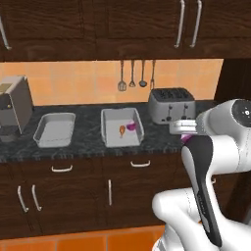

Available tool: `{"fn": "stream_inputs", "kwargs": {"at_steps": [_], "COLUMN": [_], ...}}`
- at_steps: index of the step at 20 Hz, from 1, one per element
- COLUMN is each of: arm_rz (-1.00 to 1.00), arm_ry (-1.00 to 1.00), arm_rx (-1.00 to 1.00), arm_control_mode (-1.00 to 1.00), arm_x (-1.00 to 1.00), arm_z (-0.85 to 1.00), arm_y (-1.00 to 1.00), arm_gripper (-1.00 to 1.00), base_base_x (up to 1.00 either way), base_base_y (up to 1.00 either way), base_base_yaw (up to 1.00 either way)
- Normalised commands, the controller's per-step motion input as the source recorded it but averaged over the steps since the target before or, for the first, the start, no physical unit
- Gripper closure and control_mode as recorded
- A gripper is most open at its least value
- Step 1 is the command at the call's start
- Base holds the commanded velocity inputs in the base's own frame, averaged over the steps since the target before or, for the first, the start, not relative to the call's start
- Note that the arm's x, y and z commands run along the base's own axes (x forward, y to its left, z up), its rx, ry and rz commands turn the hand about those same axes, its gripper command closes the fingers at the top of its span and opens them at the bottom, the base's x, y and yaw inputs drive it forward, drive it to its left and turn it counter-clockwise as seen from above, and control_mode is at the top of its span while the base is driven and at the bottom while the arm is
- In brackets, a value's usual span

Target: Place one onion and one chicken drumstick in each tupperware on the nearby counter, to pack two identical lunches.

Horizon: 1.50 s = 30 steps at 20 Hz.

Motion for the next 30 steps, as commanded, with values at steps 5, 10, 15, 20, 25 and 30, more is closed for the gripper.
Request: {"fn": "stream_inputs", "kwargs": {"at_steps": [5,10,15,20,25,30], "arm_rz": [0.00,0.00,0.00,0.00,0.00,0.00], "arm_ry": [0.00,0.00,0.00,0.02,0.18,0.16], "arm_rx": [0.00,0.00,0.00,0.00,0.12,0.01], "arm_control_mode": [1.00,1.00,1.00,-1.00,-1.00,-1.00], "arm_x": [0.00,0.00,0.00,0.16,0.82,0.95], "arm_z": [0.00,0.00,0.00,-0.08,-0.91,-0.96], "arm_y": [0.00,0.00,0.00,0.00,0.26,0.44], "arm_gripper": [1.00,1.00,1.00,1.00,1.00,1.00], "base_base_x": [0.14,0.44,0.99,0.78,0.00,0.00], "base_base_y": [0.95,1.00,0.60,0.07,0.00,0.00], "base_base_yaw": [0.00,0.00,-0.01,-0.01,0.00,0.00]}}
